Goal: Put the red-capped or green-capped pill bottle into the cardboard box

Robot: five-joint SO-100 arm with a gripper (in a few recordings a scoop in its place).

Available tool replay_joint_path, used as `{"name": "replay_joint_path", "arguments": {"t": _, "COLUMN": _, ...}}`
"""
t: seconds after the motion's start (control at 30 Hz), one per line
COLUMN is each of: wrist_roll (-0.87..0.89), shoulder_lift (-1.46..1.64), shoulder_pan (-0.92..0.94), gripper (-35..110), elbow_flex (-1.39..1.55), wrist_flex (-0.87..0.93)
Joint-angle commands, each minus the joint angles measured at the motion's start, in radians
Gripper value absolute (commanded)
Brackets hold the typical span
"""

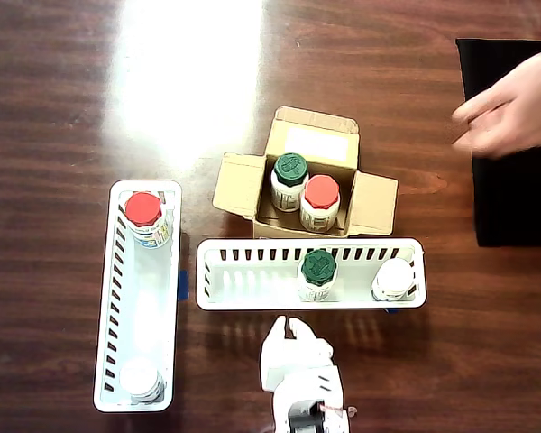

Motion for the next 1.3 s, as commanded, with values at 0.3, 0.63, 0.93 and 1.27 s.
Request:
{"name": "replay_joint_path", "arguments": {"t": 0.3, "wrist_roll": -0.008, "shoulder_lift": 0.140, "shoulder_pan": -0.008, "gripper": 1, "elbow_flex": 0.232, "wrist_flex": -0.101}}
{"name": "replay_joint_path", "arguments": {"t": 0.63, "wrist_roll": -0.183, "shoulder_lift": 0.140, "shoulder_pan": -0.120, "gripper": 2, "elbow_flex": 0.249, "wrist_flex": 0.015}}
{"name": "replay_joint_path", "arguments": {"t": 0.93, "wrist_roll": -0.319, "shoulder_lift": 0.132, "shoulder_pan": -0.176, "gripper": 1, "elbow_flex": 0.249, "wrist_flex": 0.017}}
{"name": "replay_joint_path", "arguments": {"t": 1.27, "wrist_roll": -0.586, "shoulder_lift": 0.140, "shoulder_pan": -0.178, "gripper": 2, "elbow_flex": 0.249, "wrist_flex": 0.017}}
